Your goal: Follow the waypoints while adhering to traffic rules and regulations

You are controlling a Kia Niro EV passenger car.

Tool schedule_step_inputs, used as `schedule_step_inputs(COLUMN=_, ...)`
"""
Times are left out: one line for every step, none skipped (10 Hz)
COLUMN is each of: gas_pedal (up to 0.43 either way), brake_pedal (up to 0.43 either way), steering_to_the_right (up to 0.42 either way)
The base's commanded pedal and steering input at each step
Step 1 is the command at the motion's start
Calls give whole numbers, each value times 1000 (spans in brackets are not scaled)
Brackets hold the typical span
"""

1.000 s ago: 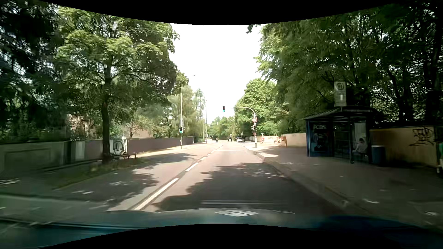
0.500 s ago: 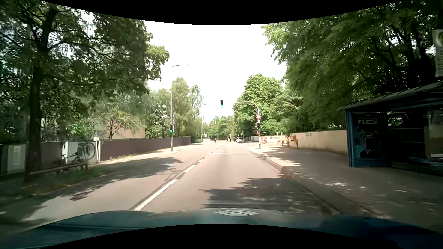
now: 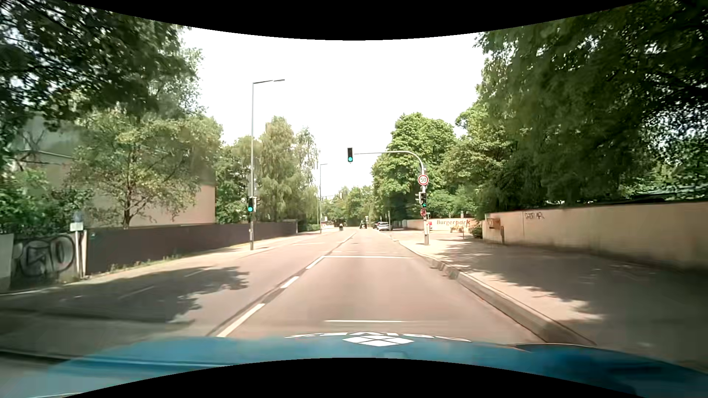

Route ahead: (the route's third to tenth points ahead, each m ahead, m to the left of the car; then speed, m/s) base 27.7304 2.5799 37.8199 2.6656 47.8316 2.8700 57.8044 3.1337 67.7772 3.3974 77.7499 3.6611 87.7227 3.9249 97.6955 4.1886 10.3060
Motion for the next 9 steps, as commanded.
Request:
schedule_step_inputs(gas_pedal=331, brake_pedal=0, steering_to_the_right=0)
schedule_step_inputs(gas_pedal=331, brake_pedal=0, steering_to_the_right=0)
schedule_step_inputs(gas_pedal=331, brake_pedal=0, steering_to_the_right=0)
schedule_step_inputs(gas_pedal=331, brake_pedal=0, steering_to_the_right=0)
schedule_step_inputs(gas_pedal=319, brake_pedal=0, steering_to_the_right=-3)
schedule_step_inputs(gas_pedal=319, brake_pedal=0, steering_to_the_right=-4)
schedule_step_inputs(gas_pedal=311, brake_pedal=0, steering_to_the_right=-5)
schedule_step_inputs(gas_pedal=268, brake_pedal=0, steering_to_the_right=-6)
schedule_step_inputs(gas_pedal=240, brake_pedal=0, steering_to_the_right=-5)
